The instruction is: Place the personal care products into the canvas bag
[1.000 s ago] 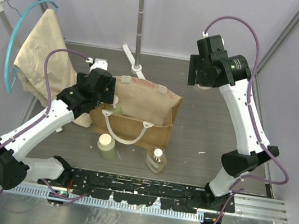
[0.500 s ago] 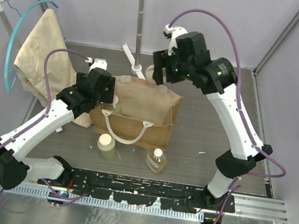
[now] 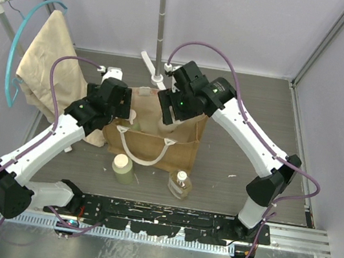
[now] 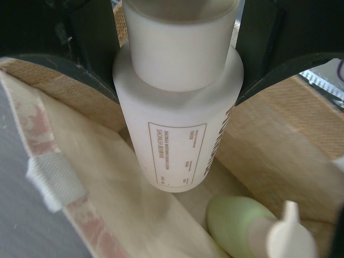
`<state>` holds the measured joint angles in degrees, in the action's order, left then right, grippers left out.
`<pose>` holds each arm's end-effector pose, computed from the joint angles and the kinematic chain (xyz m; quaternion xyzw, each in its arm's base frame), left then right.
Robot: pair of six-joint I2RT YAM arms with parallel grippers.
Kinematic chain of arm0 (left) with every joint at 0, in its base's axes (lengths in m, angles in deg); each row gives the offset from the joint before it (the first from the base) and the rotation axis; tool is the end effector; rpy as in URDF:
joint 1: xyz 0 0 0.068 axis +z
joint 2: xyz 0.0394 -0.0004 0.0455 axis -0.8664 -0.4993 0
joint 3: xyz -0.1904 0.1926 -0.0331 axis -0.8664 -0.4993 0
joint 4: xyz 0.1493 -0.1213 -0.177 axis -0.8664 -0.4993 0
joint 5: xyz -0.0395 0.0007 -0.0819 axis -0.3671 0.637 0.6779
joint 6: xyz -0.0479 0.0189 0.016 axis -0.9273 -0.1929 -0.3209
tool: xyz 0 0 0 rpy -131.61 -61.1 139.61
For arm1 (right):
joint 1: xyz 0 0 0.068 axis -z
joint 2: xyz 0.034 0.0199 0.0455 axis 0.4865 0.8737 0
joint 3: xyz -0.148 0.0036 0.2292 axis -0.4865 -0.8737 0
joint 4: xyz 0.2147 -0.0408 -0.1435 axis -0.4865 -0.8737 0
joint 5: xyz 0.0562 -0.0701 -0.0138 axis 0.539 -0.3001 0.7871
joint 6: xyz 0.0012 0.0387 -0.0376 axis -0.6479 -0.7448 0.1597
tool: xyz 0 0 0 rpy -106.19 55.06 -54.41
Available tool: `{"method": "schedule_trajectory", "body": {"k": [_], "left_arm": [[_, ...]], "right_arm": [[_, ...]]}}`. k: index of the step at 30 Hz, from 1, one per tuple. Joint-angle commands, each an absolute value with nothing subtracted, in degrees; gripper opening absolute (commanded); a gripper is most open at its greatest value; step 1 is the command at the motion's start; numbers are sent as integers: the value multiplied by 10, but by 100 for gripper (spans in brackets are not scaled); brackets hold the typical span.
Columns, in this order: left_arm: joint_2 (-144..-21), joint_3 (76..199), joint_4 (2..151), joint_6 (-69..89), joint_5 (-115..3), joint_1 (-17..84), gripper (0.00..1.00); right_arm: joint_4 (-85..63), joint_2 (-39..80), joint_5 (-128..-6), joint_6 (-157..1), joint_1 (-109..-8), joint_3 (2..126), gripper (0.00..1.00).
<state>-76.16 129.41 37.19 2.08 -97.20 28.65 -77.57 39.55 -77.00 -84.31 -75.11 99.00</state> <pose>0.2248 -0.1144 0.3282 -0.0260 0.8837 0.0672 0.4624 0.2474 0.2543 0.3883 -0.2643 0.9195 0.1293 0.2608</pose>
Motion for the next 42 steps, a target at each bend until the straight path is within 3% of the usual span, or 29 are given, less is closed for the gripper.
{"method": "schedule_trajectory", "body": {"k": [1, 32, 35, 42], "left_arm": [[-761, 1288, 382, 15, -974, 290, 98], [-761, 1289, 389, 25, -973, 292, 98], [-762, 1289, 390, 25, -973, 292, 98], [-764, 1289, 391, 25, -973, 292, 98]], "right_arm": [[-711, 352, -782, -879, -750, 960, 1], [-740, 438, -793, -840, -750, 835, 1], [-727, 436, -794, -840, -750, 815, 10], [-709, 426, -807, -844, -750, 796, 50]]}}
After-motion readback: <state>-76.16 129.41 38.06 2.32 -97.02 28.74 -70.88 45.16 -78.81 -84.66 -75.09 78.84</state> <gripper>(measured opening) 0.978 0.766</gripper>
